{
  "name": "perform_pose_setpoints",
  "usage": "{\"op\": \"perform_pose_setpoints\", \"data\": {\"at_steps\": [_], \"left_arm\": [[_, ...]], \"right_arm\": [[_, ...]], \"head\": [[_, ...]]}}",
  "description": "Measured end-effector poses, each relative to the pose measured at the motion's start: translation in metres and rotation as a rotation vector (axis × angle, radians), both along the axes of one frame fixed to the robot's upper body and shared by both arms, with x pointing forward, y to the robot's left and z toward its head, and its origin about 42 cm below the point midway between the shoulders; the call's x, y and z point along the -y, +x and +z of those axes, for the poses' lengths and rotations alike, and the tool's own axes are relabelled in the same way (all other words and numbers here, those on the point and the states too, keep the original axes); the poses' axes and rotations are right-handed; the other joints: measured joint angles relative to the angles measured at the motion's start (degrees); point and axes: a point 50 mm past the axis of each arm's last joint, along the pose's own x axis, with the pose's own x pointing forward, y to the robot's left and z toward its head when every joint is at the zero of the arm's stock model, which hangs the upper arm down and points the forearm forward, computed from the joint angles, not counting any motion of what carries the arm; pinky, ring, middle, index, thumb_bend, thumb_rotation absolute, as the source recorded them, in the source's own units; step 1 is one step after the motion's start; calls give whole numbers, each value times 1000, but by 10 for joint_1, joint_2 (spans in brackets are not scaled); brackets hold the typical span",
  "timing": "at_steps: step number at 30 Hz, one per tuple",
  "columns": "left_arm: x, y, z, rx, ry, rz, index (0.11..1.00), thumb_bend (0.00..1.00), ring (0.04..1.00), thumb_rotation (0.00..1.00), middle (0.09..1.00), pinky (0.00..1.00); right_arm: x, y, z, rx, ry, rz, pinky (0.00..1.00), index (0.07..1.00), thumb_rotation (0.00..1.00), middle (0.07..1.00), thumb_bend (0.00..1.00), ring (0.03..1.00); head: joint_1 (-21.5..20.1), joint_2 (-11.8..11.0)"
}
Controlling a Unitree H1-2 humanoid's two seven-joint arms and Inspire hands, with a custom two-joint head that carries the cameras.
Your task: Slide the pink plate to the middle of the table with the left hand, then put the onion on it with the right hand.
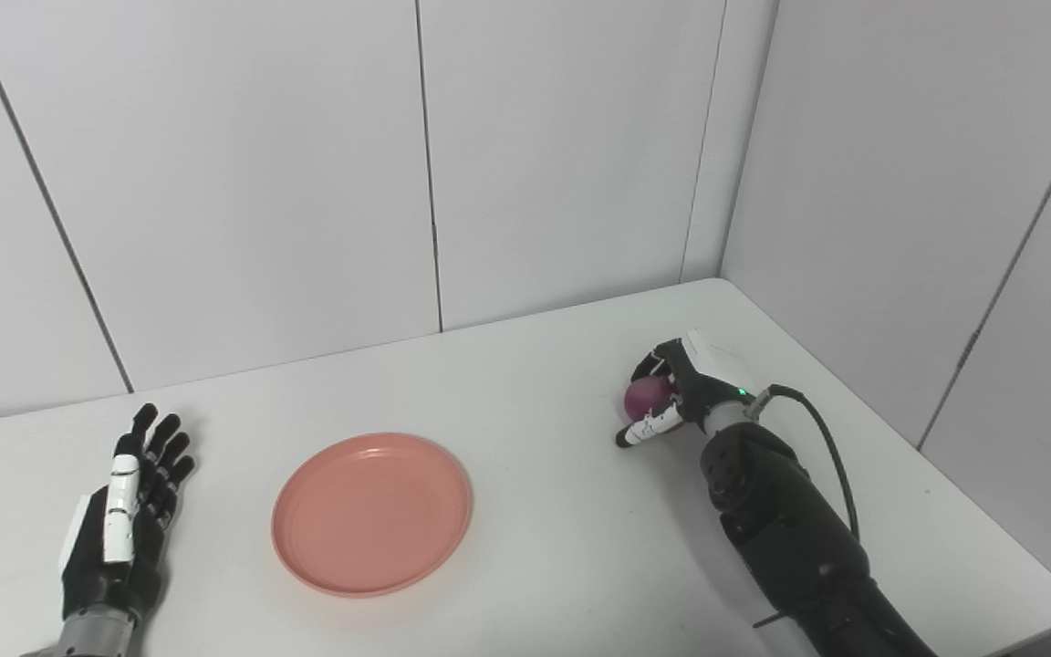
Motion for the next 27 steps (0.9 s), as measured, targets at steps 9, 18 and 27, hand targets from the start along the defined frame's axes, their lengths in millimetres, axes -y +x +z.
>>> {"op": "perform_pose_setpoints", "data": {"at_steps": [9, 18, 27], "left_arm": [[6, -4, 1, 9, 13, -4, 1000, 509, 1000, 1000, 1000, 1000], [23, -13, 1, 4, 34, -4, 1000, 478, 1000, 1000, 1000, 1000], [49, -19, 2, 4, 51, -1, 1000, 494, 1000, 1000, 1000, 992]], "right_arm": [[-17, -7, 31, 185, 51, 27, 234, 547, 0, 459, 509, 362], [-41, -12, 30, 284, 75, 138, 171, 485, 0, 498, 519, 403], [-56, -18, 17, 314, 115, 284, 150, 484, 0, 471, 528, 227]], "head": [[44, -1], [118, 4], [193, 9]]}}
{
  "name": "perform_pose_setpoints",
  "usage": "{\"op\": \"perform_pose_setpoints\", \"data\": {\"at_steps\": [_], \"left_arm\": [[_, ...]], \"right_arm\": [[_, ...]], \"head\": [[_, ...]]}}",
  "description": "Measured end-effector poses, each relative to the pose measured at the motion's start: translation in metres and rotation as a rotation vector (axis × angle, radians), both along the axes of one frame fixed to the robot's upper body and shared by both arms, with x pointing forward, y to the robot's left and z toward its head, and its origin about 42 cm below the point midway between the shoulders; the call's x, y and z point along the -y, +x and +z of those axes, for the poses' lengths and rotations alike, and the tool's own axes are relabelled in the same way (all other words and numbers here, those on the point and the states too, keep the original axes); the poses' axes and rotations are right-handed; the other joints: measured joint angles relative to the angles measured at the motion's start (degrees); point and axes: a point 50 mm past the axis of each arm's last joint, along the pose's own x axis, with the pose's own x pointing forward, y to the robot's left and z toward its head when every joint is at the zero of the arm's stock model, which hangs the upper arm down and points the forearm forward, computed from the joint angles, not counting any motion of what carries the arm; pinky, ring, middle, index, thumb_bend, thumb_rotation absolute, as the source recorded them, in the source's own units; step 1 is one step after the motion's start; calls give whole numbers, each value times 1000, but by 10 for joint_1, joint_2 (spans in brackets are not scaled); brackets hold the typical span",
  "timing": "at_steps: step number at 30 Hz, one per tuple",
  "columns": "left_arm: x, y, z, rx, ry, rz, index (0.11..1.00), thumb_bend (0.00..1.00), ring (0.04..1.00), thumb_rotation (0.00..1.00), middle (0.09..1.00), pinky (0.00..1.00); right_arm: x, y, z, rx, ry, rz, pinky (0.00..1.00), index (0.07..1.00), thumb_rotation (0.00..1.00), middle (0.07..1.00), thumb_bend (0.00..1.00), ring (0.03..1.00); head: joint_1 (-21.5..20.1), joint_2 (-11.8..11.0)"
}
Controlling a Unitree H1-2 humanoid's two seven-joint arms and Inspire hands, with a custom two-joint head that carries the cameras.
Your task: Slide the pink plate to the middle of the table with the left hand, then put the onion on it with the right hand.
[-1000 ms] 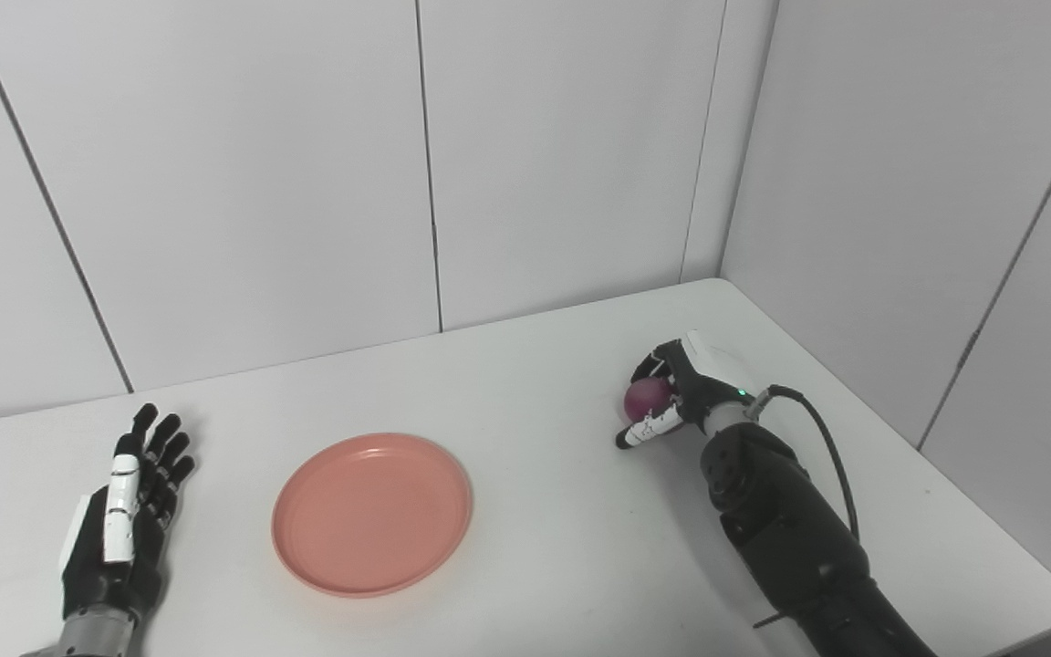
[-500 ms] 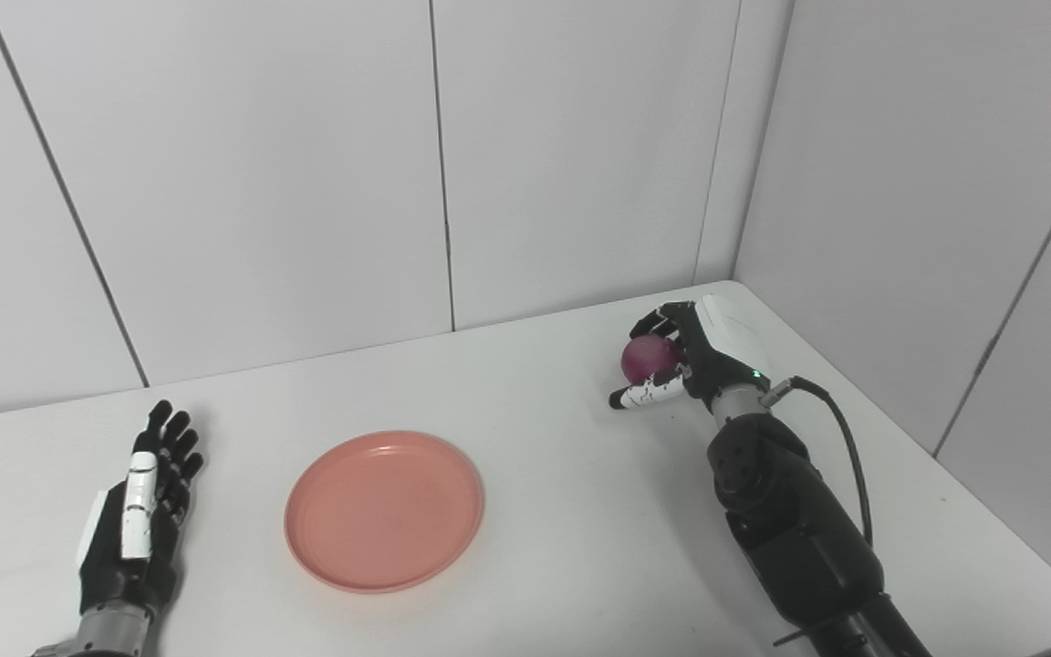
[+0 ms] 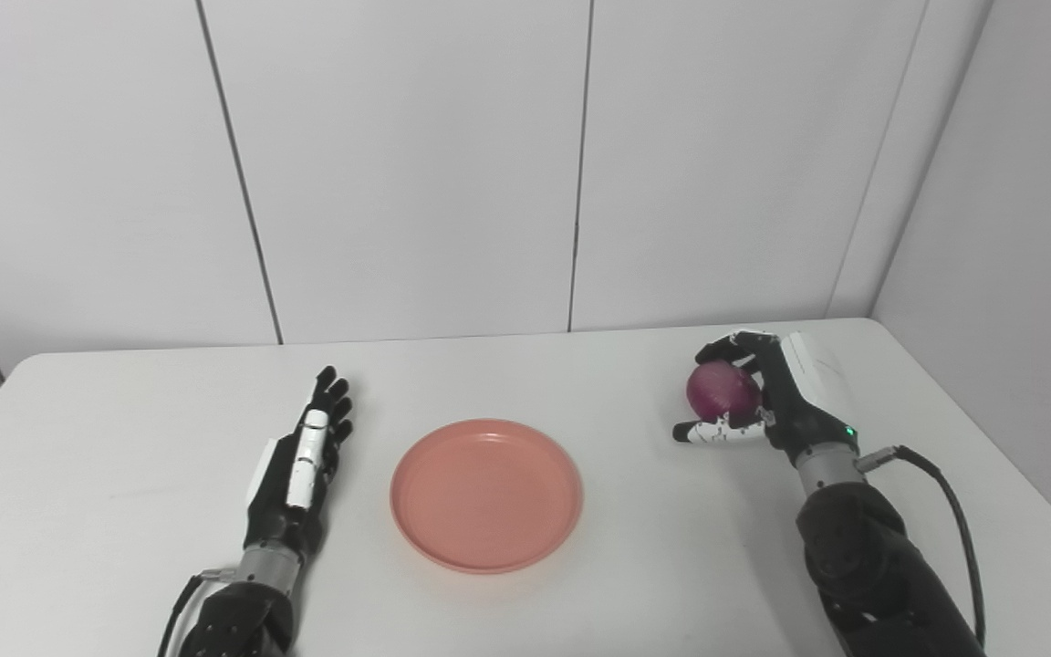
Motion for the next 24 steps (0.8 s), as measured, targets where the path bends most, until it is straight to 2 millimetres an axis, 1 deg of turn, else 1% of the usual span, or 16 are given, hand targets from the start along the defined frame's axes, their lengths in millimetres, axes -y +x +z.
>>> {"op": "perform_pose_setpoints", "data": {"at_steps": [4, 5, 6, 11, 15, 20, 24], "left_arm": [[10, -6, 0, -1, 19, 7, 1000, 506, 995, 1000, 1000, 991], [12, -6, 0, -2, 20, 5, 1000, 506, 994, 1000, 1000, 991], [14, -7, 0, -4, 23, 8, 1000, 507, 993, 1000, 1000, 989], [22, -8, 0, -4, 30, 7, 996, 498, 981, 1000, 991, 973], [27, -9, 1, -1, 43, 8, 989, 501, 977, 1000, 987, 977], [29, -14, 0, -13, 40, 15, 990, 511, 981, 1000, 990, 987], [30, -15, 0, -21, 45, 14, 991, 524, 986, 1000, 992, 995]], "right_arm": [[-13, -2, -8, 3, -12, 84, 188, 486, 0, 472, 528, 264], [-16, -3, -11, 0, -15, 100, 195, 486, 0, 473, 528, 272], [-19, -3, -13, -4, -17, 118, 200, 486, 0, 473, 528, 277], [-30, -7, -23, -32, -20, 155, 201, 486, 0, 473, 527, 277], [-41, -8, -24, -38, -26, 186, 187, 486, 0, 472, 527, 257], [-63, -10, -26, -45, -1, 237, 145, 486, 0, 470, 526, 211], [-81, -10, -27, -58, 30, 274, 144, 486, 0, 470, 526, 215]], "head": [[5, 1], [17, 3], [17, 3], [26, 5], [35, 8], [37, 9], [40, 9]]}}
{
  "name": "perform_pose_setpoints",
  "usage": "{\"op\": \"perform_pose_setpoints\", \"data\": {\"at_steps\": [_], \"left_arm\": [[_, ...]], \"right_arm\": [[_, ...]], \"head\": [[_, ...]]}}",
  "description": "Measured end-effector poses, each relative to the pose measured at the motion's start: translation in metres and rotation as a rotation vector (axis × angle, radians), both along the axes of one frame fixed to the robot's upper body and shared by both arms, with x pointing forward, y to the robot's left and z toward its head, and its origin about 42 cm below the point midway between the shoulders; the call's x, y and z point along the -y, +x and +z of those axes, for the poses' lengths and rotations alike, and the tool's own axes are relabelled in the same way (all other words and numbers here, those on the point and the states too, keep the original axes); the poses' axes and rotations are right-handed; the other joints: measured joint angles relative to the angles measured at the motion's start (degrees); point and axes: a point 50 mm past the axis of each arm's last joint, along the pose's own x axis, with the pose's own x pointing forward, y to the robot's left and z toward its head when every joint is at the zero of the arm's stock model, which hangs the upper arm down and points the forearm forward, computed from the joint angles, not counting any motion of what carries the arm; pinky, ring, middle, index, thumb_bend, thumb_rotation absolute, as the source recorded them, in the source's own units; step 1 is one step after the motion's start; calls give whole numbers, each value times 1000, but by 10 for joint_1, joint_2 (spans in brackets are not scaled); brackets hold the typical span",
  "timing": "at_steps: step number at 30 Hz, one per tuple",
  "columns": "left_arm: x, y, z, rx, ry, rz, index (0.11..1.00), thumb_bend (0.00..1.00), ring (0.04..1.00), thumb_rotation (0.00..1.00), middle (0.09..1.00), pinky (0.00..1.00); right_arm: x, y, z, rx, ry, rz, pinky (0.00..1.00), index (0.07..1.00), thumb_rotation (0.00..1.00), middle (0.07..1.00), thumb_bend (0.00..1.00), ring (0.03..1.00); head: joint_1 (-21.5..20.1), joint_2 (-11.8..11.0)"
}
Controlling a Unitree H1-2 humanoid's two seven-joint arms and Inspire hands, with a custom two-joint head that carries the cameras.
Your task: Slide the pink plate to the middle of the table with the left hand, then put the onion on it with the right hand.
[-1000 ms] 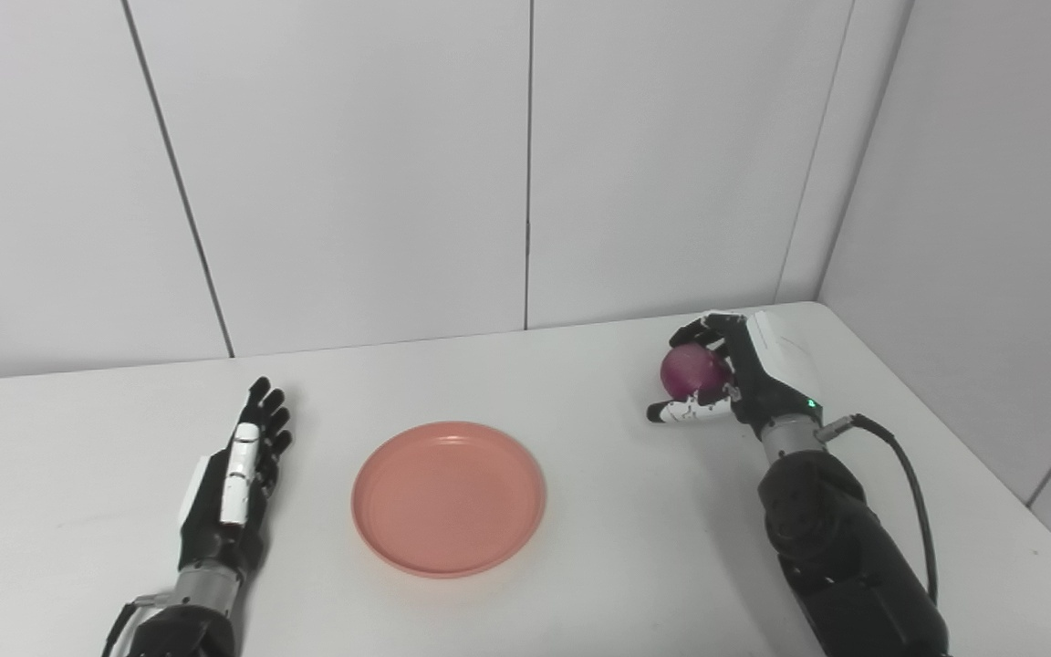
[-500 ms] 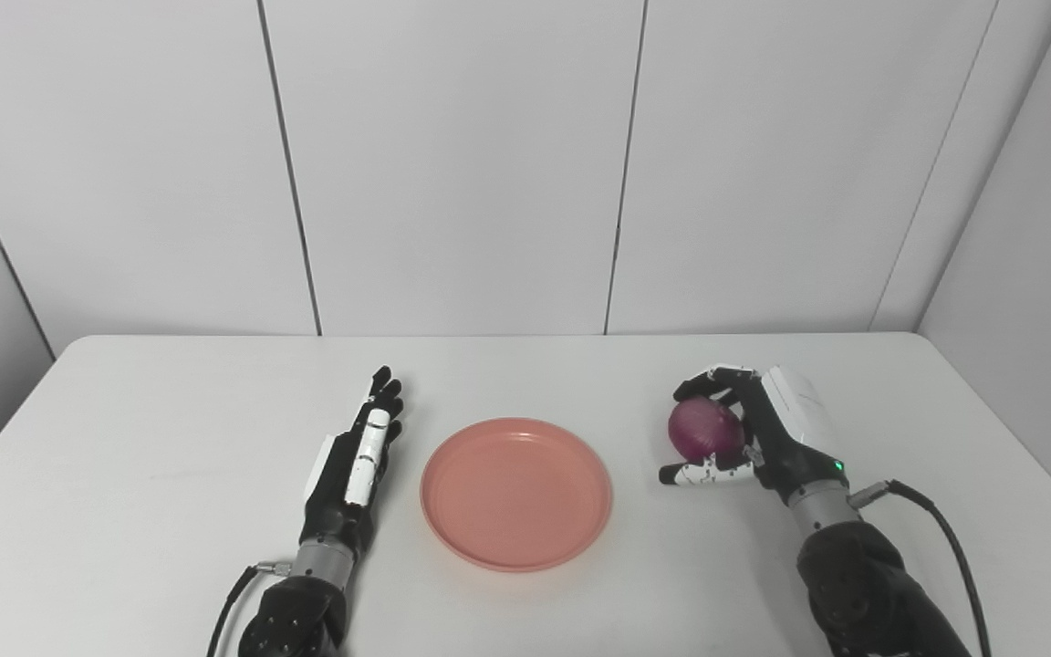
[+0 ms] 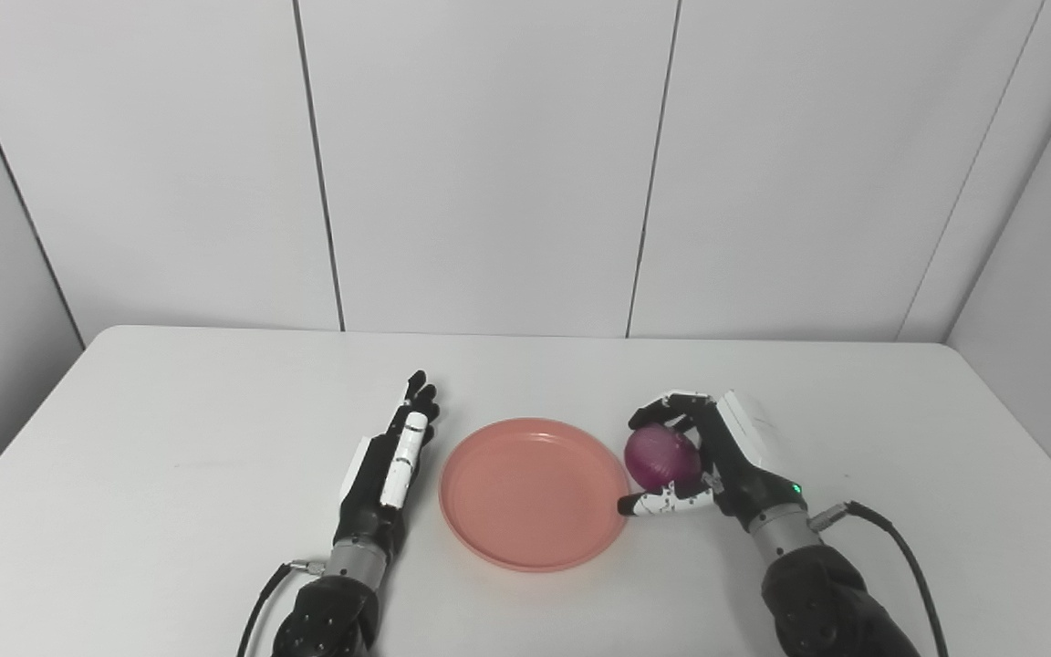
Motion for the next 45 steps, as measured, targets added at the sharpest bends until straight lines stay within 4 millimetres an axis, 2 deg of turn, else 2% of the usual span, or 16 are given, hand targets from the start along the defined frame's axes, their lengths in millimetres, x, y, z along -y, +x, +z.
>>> {"op": "perform_pose_setpoints", "data": {"at_steps": [10, 15, 21, 28, 30, 31, 34, 35, 36, 38, 40, 41, 43, 44, 45], "left_arm": [[1, 0, 0, 1, 15, -2, 987, 529, 982, 1000, 989, 991], [1, 0, 0, 0, 16, 2, 987, 542, 984, 1000, 990, 991], [2, -1, 0, -8, 21, 0, 988, 540, 985, 1000, 988, 991], [2, -2, 0, -13, 20, 2, 983, 550, 978, 1000, 984, 985], [3, -2, 0, -12, 19, 4, 982, 548, 977, 1000, 982, 983], [3, -2, 0, -12, 19, 5, 983, 547, 978, 1000, 983, 985], [3, -2, 0, -13, 19, 7, 982, 548, 978, 1000, 983, 986], [3, -2, 0, -13, 19, 7, 980, 548, 977, 1000, 982, 986], [3, -2, 0, -12, 19, 7, 979, 548, 977, 1000, 981, 985], [2, -2, 0, -12, 19, 8, 981, 548, 978, 1000, 982, 985], [2, -2, 0, -13, 19, 8, 982, 543, 978, 1000, 982, 983], [2, -2, 0, -13, 19, 8, 982, 544, 977, 1000, 982, 981], [2, -2, 0, -13, 19, 8, 982, 547, 976, 1000, 982, 979], [2, -2, 0, -13, 19, 8, 983, 548, 976, 1000, 982, 977], [2, -2, 0, -13, 19, 8, 983, 548, 976, 1000, 982, 977]], "right_arm": [[-51, 20, 6, 1, 21, 74, 175, 486, 0, 472, 526, 253], [-72, 25, 0, -24, 16, 104, 184, 486, 0, 472, 526, 261], [-84, 40, -15, -59, -57, 123, 167, 485, 0, 470, 526, 238], [-91, 47, -24, -62, -102, 157, 203, 486, 0, 473, 526, 280], [-93, 49, -23, -56, -108, 160, 244, 486, 0, 475, 526, 310], [-93, 50, -23, -54, -111, 162, 288, 512, 0, 430, 520, 336], [-96, 53, -24, -52, -120, 167, 354, 523, 0, 415, 518, 369], [-96, 53, -24, -51, -122, 168, 404, 524, 0, 423, 519, 406], [-97, 53, -24, -49, -123, 170, 504, 515, 0, 451, 521, 482], [-98, 53, -24, -46, -127, 175, 574, 510, 0, 472, 522, 544], [-98, 52, -24, -39, -129, 182, 599, 504, 1, 484, 522, 581], [-98, 52, -24, -35, -130, 185, 623, 500, 55, 550, 518, 617], [-98, 52, -24, -31, -132, 188, 643, 498, 111, 618, 513, 647], [-97, 52, -24, -30, -132, 191, 679, 627, 252, 681, 598, 690], [-97, 51, -25, -31, -132, 194, 691, 671, 300, 702, 627, 705]], "head": [[-1, 2], [-2, 2], [-1, 3], [-3, 2], [-3, 2], [-3, 2], [-2, 3], [-2, 3], [-3, 4], [-3, 4], [-3, 4], [-3, 4], [-3, 4], [-2, 4], [-2, 4]]}}
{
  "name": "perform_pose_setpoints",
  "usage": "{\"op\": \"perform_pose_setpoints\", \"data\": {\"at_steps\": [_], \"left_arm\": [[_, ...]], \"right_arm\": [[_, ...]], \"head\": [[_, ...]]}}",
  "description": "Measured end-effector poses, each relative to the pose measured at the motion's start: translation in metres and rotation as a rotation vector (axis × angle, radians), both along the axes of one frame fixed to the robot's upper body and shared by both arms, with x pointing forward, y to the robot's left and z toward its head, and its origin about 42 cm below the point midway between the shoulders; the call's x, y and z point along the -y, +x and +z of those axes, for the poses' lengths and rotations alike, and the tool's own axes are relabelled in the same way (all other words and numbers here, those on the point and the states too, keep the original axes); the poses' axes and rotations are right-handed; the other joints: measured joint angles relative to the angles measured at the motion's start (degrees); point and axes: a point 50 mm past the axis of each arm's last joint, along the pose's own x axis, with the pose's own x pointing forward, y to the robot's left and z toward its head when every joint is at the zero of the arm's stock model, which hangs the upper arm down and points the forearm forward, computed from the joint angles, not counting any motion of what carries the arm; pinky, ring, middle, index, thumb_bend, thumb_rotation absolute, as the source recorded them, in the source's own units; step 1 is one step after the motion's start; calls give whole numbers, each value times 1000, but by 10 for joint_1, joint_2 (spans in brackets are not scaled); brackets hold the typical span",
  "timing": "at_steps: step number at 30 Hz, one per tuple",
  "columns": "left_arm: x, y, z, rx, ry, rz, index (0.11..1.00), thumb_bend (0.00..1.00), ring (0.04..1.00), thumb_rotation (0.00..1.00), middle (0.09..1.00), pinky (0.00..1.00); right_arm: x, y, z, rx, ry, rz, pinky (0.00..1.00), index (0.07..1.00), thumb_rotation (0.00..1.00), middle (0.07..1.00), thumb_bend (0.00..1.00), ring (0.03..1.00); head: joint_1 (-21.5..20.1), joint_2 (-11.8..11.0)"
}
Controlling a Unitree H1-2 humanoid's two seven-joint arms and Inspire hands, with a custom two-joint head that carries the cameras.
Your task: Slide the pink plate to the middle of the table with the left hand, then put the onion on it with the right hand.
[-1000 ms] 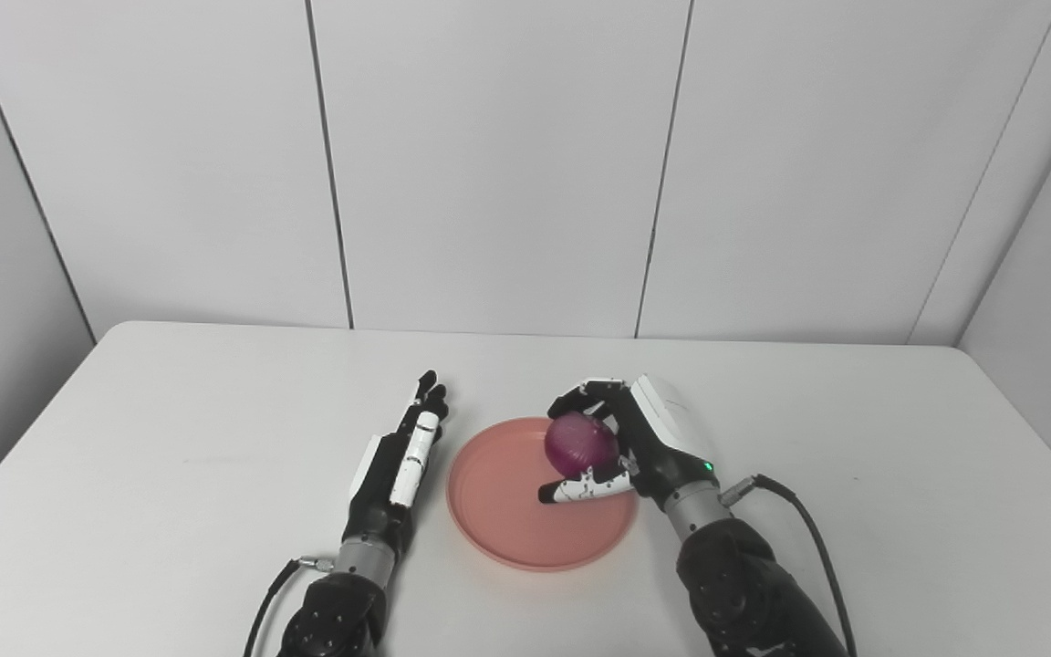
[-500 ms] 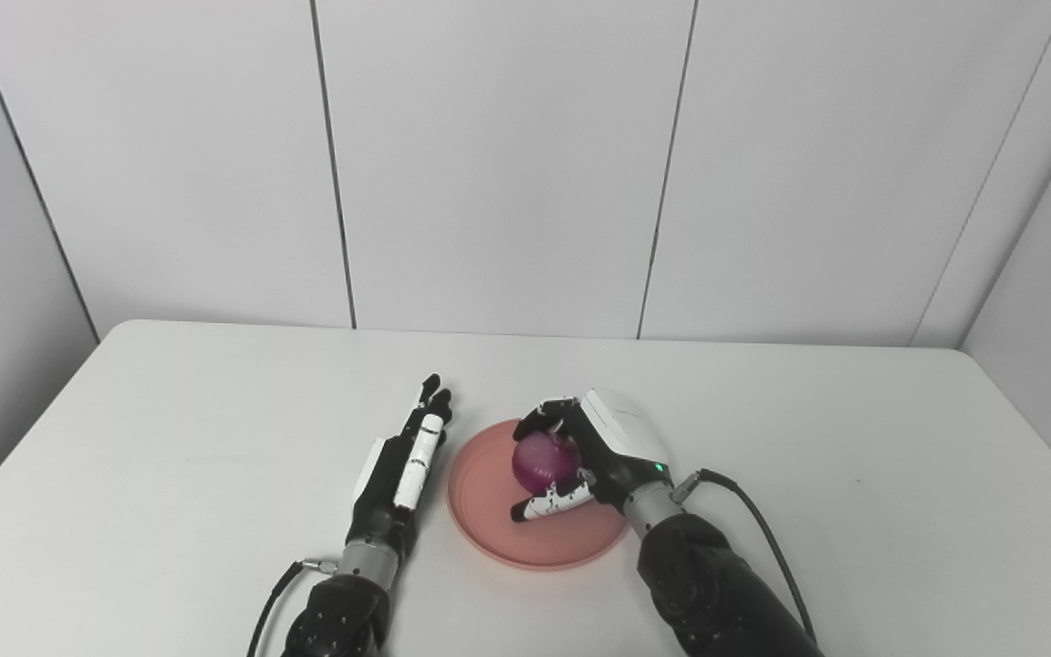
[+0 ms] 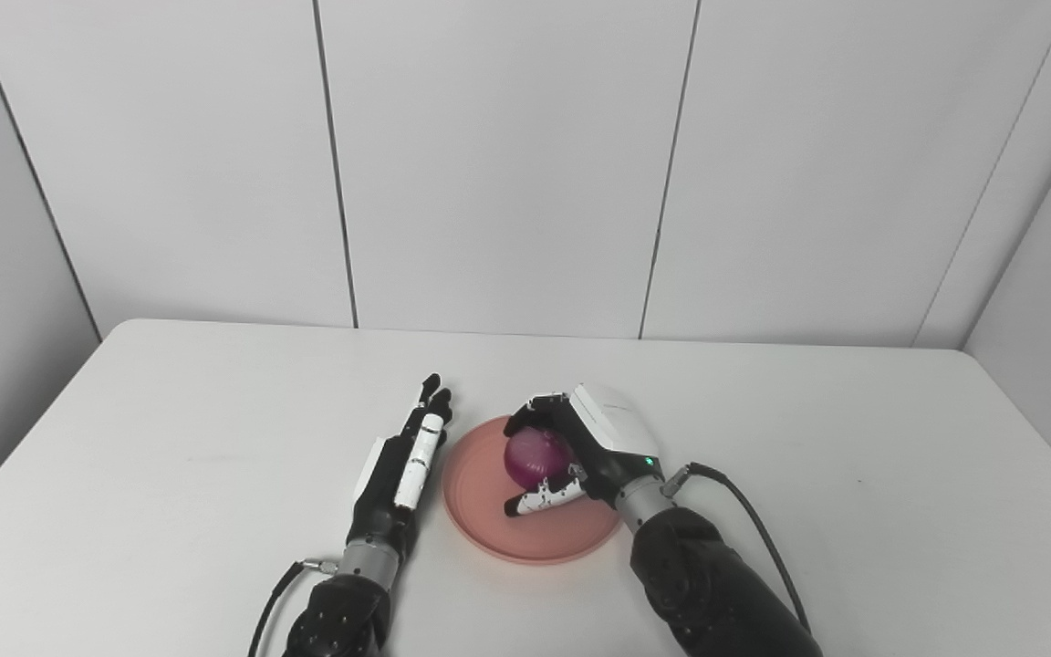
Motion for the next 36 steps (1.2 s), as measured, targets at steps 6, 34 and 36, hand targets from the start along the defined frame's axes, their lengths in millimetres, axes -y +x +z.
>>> {"op": "perform_pose_setpoints", "data": {"at_steps": [6, 34, 36], "left_arm": [[0, 0, 0, 1, -4, 0, 988, 525, 988, 1000, 992, 985], [-1, 0, 0, -3, -14, 4, 1000, 510, 986, 1000, 995, 985], [-1, 1, 0, -4, -15, 4, 1000, 512, 986, 1000, 995, 986]], "right_arm": [[13, -15, -12, -16, -1, 12, 745, 776, 602, 776, 723, 764], [53, -40, 15, 45, 292, -10, 797, 902, 903, 907, 701, 872], [62, -42, 11, 23, 319, -31, 810, 911, 911, 916, 683, 883]], "head": [[-3, 0], [-3, -1], [-3, -3]]}}
